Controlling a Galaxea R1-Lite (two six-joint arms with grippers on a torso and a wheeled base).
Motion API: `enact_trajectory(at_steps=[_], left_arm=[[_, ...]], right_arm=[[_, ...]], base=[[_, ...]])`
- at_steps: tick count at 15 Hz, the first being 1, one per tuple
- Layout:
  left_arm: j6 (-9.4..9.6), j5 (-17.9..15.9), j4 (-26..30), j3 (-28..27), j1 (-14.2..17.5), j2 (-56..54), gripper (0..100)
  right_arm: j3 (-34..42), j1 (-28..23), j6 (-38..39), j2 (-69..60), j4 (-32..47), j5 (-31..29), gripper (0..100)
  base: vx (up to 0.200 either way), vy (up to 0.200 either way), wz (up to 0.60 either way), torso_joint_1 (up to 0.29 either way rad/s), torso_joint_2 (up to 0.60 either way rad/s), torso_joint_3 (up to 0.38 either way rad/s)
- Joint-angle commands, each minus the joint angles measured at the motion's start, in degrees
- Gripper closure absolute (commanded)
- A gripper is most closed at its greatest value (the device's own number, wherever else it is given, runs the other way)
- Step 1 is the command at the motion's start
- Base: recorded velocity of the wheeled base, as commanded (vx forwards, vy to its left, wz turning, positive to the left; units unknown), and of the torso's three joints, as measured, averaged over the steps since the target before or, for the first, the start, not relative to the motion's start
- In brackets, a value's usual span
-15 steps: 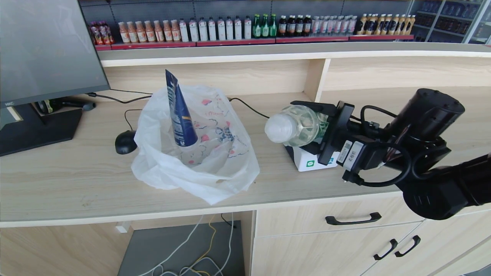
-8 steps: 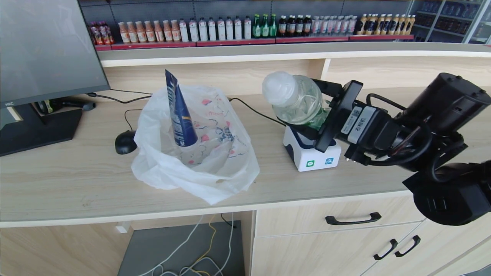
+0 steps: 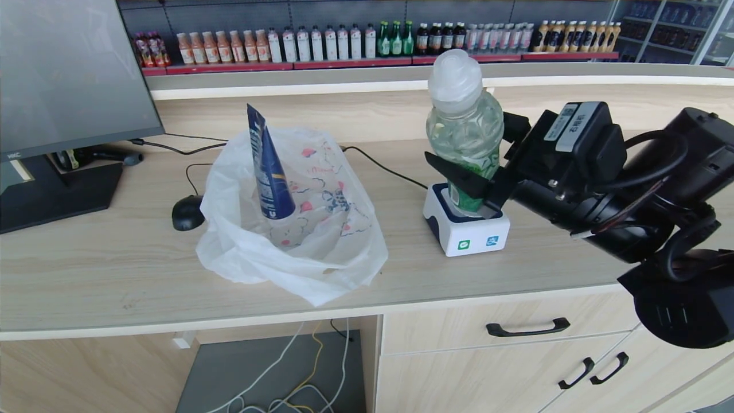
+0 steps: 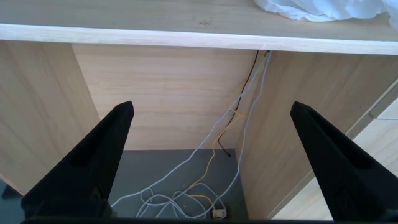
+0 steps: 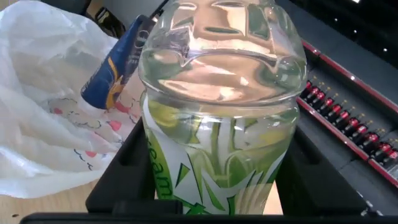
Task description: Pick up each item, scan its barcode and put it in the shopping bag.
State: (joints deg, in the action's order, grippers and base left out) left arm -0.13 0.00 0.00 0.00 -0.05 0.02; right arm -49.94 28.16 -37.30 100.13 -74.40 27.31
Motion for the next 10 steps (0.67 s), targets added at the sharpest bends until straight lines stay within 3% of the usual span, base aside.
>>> enact_trajectory(at_steps=[1,4,7,10], left_arm=[[-0.04,0.00,0.00,0.00,-0.04,-0.02,0],[-0.04,0.00,0.00,0.00,-0.04,-0.02,0],[-0.04,0.00,0.00,0.00,-0.04,-0.02,0],[-0.04,0.00,0.00,0.00,-0.04,-0.02,0]], right_arm=[[0.64,0.14,3.03,-0.99,0.13,-1.12,100],[0.29,2.16,11.55,-1.17,-0.13,-3.66,100],[1.43,2.25,20.43,-0.55,-6.90,-5.16,100],[2.22,3.57,26.76,0.85,-13.93,-17.29,100]], base=[[0.000,0.000,0.00,0.000,0.00,0.000],[0.000,0.000,0.00,0.000,0.00,0.000],[0.000,0.000,0.00,0.000,0.00,0.000],[0.000,0.000,0.00,0.000,0.00,0.000]])
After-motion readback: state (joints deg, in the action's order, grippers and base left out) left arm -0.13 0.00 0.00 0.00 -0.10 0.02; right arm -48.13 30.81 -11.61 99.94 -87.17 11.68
